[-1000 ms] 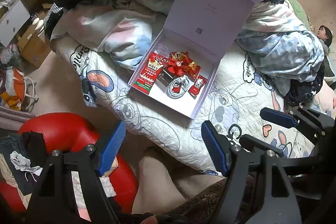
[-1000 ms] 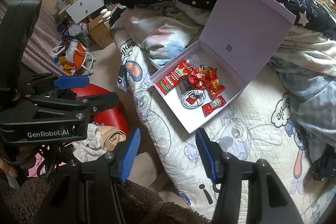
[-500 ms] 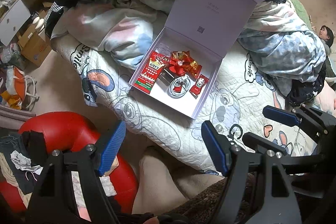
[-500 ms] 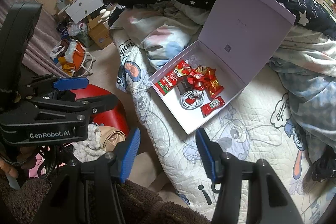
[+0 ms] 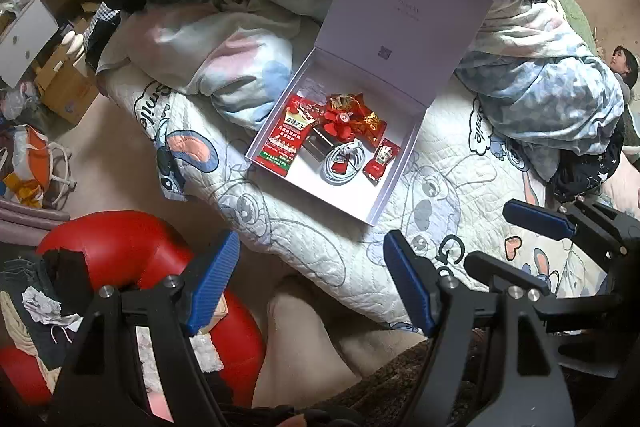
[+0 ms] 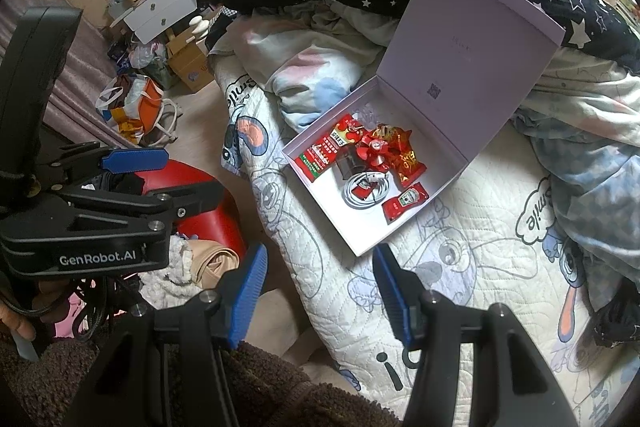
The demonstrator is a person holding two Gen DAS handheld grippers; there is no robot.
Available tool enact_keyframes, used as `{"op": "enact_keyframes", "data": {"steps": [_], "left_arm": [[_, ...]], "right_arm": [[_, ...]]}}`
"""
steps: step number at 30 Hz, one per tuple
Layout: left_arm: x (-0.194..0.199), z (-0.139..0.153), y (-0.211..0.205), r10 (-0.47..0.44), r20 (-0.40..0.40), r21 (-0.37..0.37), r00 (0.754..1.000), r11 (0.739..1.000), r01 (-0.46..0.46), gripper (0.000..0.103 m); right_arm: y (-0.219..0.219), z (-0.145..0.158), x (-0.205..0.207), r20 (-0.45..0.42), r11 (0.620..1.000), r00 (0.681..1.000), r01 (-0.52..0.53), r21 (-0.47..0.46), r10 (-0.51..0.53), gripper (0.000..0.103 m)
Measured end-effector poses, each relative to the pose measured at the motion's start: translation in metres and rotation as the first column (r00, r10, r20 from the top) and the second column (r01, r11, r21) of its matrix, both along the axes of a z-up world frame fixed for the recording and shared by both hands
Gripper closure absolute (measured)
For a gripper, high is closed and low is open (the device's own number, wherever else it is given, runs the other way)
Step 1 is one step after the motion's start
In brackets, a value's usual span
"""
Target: Organize objects
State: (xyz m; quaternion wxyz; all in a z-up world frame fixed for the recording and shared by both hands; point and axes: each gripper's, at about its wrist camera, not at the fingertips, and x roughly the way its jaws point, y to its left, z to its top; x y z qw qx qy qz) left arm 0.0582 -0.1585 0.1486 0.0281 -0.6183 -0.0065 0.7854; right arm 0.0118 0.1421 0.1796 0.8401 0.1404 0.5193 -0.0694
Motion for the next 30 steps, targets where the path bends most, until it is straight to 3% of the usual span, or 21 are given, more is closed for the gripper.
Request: {"op": "enact_keyframes", "data": {"steps": [30], "left_arm": [[-0.020, -0.018, 0.026, -0.077, 0.065, -0.012, 0.995, 0.997, 0.078, 0.029]], "right_arm": [[-0.029, -0.016, -0.009, -0.033, 0.999, 0.999, 0.030, 0.040, -0.028, 0.047]]}}
